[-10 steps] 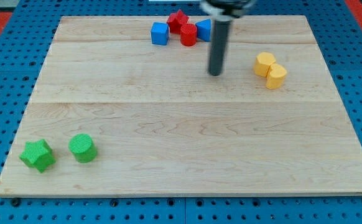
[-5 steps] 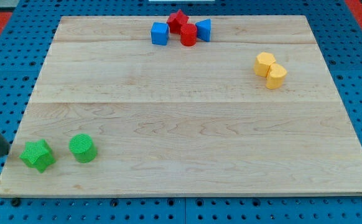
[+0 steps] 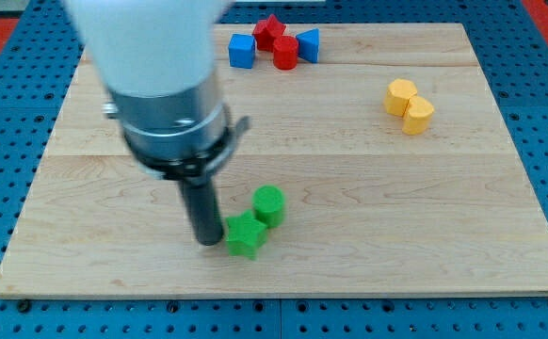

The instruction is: Slide the green circle to the bottom side of the yellow hexagon

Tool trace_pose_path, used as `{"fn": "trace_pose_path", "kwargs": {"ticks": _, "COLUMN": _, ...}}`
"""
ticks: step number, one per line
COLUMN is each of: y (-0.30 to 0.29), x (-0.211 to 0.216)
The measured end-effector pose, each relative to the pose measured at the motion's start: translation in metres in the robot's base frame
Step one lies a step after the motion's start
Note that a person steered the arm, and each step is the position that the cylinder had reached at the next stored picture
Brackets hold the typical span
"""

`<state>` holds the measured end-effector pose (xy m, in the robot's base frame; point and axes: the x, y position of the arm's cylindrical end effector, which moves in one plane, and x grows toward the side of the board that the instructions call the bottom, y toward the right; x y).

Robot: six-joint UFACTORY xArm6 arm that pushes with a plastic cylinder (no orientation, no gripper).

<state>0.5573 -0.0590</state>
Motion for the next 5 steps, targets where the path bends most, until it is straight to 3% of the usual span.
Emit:
{"fn": "trace_pose_path", "kwargs": {"ticks": 1, "y": 0.003, "x": -0.014}}
{"fn": "trace_pose_path", "kwargs": {"ticks": 3, "y": 0.13, "x": -0.026}}
{"fn": "trace_pose_path", "kwargs": {"ticks": 5, "y": 0.149, "x": -0.11}}
